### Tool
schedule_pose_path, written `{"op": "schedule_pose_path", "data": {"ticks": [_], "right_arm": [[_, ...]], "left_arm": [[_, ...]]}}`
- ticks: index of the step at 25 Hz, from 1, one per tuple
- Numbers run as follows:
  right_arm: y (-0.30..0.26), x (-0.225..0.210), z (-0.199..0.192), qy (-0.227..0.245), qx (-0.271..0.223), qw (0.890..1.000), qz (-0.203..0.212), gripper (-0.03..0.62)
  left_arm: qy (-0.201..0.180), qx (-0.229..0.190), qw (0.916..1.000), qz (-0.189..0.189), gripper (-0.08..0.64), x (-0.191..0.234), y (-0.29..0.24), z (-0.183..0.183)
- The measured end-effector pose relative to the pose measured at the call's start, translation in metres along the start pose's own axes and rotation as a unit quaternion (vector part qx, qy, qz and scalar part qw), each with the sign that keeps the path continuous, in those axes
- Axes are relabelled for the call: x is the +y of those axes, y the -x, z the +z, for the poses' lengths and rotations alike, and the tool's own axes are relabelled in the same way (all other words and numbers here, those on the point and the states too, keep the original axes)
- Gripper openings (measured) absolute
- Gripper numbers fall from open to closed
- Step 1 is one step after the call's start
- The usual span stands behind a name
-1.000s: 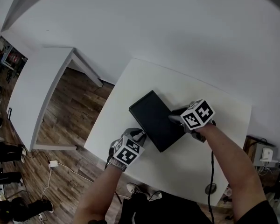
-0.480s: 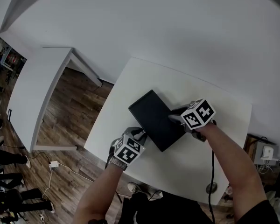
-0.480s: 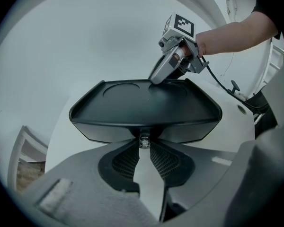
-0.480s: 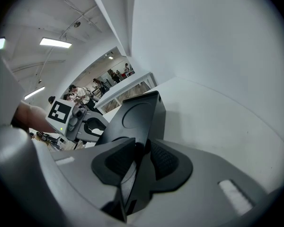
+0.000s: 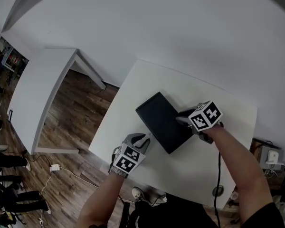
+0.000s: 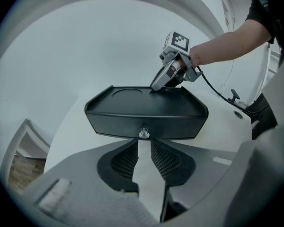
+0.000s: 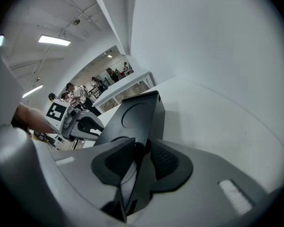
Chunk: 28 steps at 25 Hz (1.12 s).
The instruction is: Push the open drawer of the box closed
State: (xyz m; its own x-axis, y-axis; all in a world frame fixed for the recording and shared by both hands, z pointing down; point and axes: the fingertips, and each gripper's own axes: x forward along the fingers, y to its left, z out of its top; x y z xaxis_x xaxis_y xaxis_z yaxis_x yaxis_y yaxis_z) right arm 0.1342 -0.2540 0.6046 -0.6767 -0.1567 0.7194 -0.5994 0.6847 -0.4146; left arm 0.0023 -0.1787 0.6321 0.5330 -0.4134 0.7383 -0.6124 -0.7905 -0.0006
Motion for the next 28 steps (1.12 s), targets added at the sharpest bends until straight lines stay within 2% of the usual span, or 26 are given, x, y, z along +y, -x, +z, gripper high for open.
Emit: {"op": "schedule_pose_path", "data": {"ticks": [3, 4, 6, 11, 13, 15, 19, 22, 24, 26, 28], "right_arm": [[0.002, -0.001, 0.0, -0.004, -0.005, 1.0, -0.004, 0.107], [0.002, -0.002, -0.001, -0.004, -0.008, 1.0, -0.004, 0.107], [0.003, -0.004, -0.001, -0.004, -0.015, 1.0, -0.009, 0.107], [0.031, -0.006, 0.002, -0.012, -0.065, 0.996, -0.066, 0.112], [0.047, 0.001, 0.001, -0.026, -0.092, 0.991, -0.09, 0.082], [0.061, 0.013, -0.003, -0.034, -0.11, 0.987, -0.11, 0.005], [0.077, 0.049, -0.013, -0.04, -0.13, 0.982, -0.131, -0.003], [0.078, 0.091, -0.024, -0.054, -0.156, 0.979, -0.12, -0.002], [0.077, 0.124, -0.031, -0.076, -0.187, 0.975, -0.098, -0.002], [0.075, 0.16, -0.038, -0.113, -0.227, 0.965, -0.065, -0.002], [0.072, 0.197, -0.048, -0.158, -0.273, 0.949, -0.028, 0.0]], "left_arm": [[0.017, -0.003, 0.9999, 0.002, 0.079, -0.002, 0.02, -0.012], [0.025, -0.003, 0.9997, 0.001, 0.022, -0.003, 0.028, -0.017], [0.04, -0.004, 0.9992, -0.002, 0.003, -0.007, 0.045, -0.029], [0.073, -0.015, 0.9971, -0.01, 0.002, -0.019, 0.092, -0.064], [0.088, -0.022, 0.9958, -0.013, 0.002, -0.021, 0.111, -0.08], [0.108, -0.031, 0.9935, -0.016, 0.002, -0.022, 0.129, -0.094], [0.155, -0.053, 0.986, -0.031, 0.002, -0.028, 0.16, -0.114], [0.181, -0.075, 0.9797, -0.043, 0.002, -0.035, 0.185, -0.124], [0.201, -0.098, 0.973, -0.058, 0.002, -0.042, 0.202, -0.126], [0.226, -0.123, 0.9631, -0.081, 0.002, -0.051, 0.219, -0.125], [0.246, -0.144, 0.9528, -0.105, 0.002, -0.062, 0.234, -0.123]]}}
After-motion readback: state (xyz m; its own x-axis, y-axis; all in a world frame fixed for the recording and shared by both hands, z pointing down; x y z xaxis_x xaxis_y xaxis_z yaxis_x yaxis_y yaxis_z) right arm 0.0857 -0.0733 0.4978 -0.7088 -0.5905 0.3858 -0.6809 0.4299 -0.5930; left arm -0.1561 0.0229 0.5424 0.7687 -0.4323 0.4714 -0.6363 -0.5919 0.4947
